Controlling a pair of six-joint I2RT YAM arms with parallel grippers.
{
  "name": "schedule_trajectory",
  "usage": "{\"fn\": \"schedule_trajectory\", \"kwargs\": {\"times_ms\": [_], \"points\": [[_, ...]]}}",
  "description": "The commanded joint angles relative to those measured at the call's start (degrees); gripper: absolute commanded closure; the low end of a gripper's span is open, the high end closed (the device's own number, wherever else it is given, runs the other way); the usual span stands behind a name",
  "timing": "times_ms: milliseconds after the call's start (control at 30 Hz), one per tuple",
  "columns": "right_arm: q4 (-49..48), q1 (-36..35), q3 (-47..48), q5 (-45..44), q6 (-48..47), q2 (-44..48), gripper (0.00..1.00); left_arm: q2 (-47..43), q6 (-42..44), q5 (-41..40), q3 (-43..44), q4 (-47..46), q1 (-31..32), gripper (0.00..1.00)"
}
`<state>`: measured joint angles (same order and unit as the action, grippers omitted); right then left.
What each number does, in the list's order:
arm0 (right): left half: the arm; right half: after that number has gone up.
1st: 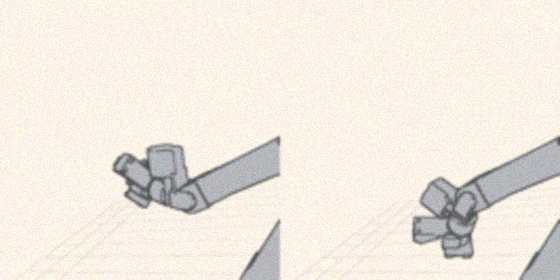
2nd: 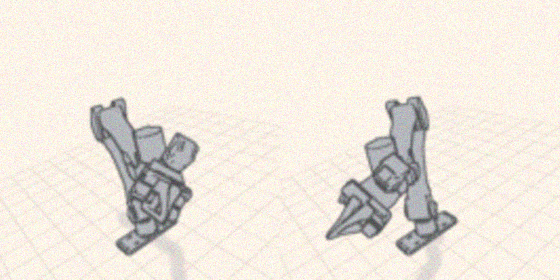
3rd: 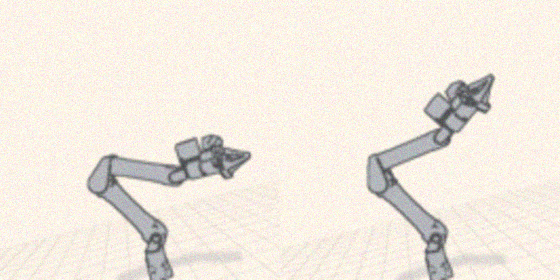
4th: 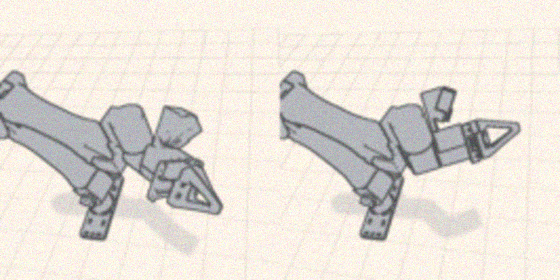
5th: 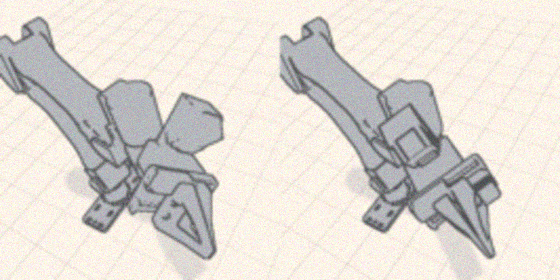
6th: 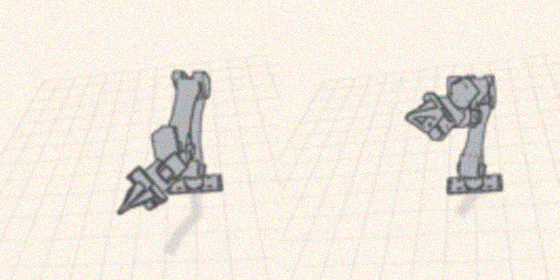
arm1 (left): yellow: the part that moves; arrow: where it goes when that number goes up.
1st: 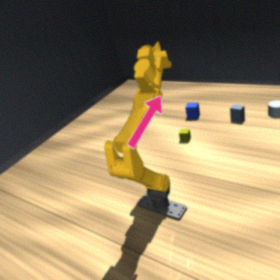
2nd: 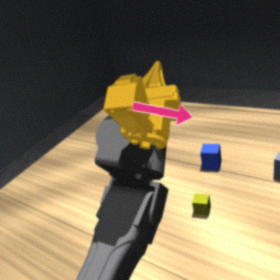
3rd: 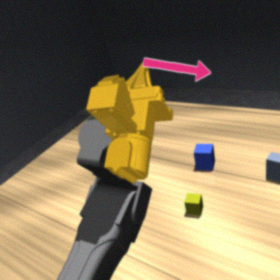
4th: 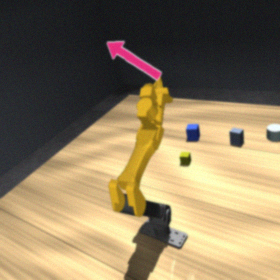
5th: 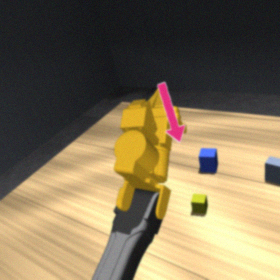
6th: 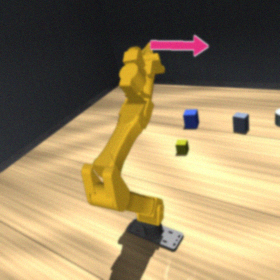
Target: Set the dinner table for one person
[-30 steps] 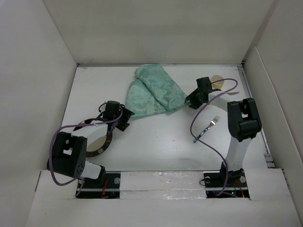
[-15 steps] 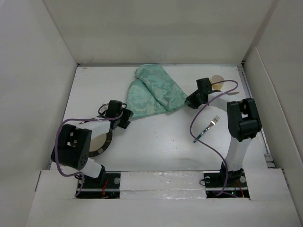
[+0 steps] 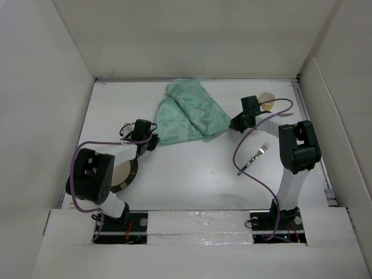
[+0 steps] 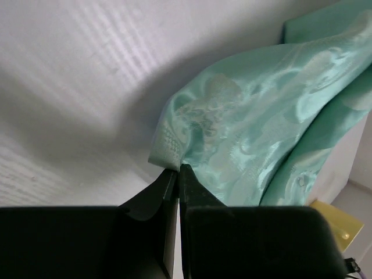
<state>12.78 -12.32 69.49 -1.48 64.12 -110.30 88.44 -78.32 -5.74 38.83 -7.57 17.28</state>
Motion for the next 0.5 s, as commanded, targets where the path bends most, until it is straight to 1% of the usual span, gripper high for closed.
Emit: {"fn": "schedule_trajectory", "kwargs": {"times_ms": [0,100,133,200,233,267,333,367,467], "points": [[-2.3,0.5,-0.2,-3.7,-0.9,2.3,1.00,-0.9,6.0,-4.5,5.7,0.8,0.2,1.00],[-2.6,0.5,-0.6,-5.5,-2.9,4.8,1.00,-3.0,11.3,-6.7,9.3,2.8,0.2,1.00],[-2.7,0.5,-1.0,-7.3,-5.7,8.8,1.00,-5.9,15.1,-8.0,11.8,4.0,-0.4,1.00],[-2.8,0.5,-1.0,-7.9,-7.0,10.7,1.00,-7.1,16.7,-8.1,12.6,3.9,-1.0,1.00],[-2.0,0.5,-0.5,-8.5,-8.2,15.0,1.00,-8.5,20.5,-8.8,13.6,4.0,-1.0,1.00],[-1.3,0.5,0.1,-10.5,-11.4,17.2,1.00,-11.1,22.4,-9.5,16.5,4.8,-1.0,1.00],[1.3,0.5,1.8,-12.1,-15.0,21.7,1.00,-13.6,26.8,-10.6,20.0,5.8,-1.0,1.00],[2.2,0.5,4.0,-14.1,-18.6,26.2,1.00,-15.8,30.0,-11.0,24.0,7.2,-1.0,1.00],[5.1,0.5,8.0,-16.7,-24.6,35.1,1.00,-18.3,35.5,-10.5,31.6,9.2,-1.5,1.00]]}}
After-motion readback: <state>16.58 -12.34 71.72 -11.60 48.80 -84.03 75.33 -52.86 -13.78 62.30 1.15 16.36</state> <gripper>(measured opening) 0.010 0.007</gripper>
